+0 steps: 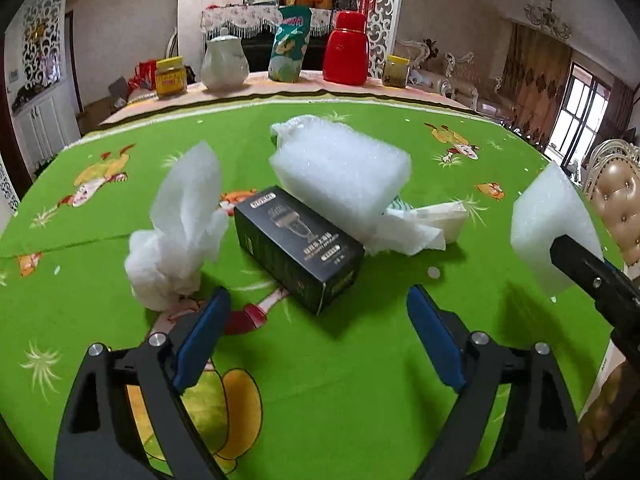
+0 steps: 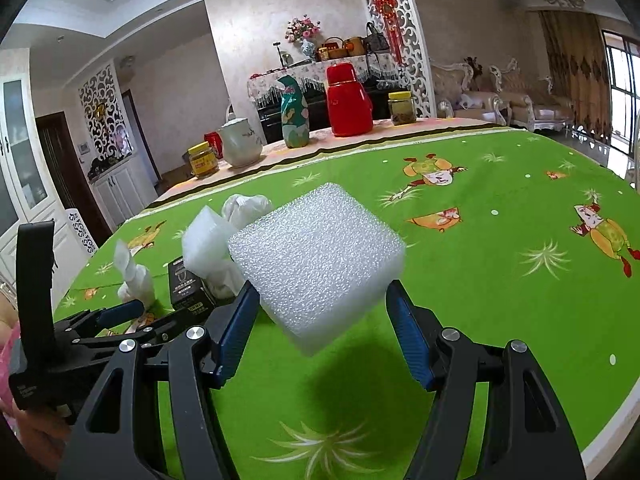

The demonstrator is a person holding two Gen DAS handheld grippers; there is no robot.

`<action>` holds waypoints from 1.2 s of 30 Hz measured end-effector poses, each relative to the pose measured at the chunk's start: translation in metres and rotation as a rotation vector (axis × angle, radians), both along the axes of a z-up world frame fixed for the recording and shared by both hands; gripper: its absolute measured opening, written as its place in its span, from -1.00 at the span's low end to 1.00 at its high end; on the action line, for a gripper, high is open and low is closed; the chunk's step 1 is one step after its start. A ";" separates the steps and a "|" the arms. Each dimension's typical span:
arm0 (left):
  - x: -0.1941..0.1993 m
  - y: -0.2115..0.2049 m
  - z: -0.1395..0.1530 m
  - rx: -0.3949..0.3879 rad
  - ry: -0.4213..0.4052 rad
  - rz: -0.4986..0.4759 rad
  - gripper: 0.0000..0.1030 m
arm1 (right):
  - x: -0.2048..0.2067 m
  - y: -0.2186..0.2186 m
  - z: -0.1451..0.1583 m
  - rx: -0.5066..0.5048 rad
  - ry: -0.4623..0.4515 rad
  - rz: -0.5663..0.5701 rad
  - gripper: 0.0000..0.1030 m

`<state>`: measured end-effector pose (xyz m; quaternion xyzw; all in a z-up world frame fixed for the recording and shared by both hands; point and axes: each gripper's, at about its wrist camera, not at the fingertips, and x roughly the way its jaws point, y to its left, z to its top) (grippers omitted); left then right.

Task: Collect trash
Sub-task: 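Grasp the black medicine box with the left tool while the right tool holds the foam cube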

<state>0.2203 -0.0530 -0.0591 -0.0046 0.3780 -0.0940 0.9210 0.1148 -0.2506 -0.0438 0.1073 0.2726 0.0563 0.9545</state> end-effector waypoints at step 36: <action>0.002 -0.015 0.019 0.119 -0.177 0.041 -0.16 | 0.000 -0.001 -0.001 0.004 -0.003 -0.009 0.23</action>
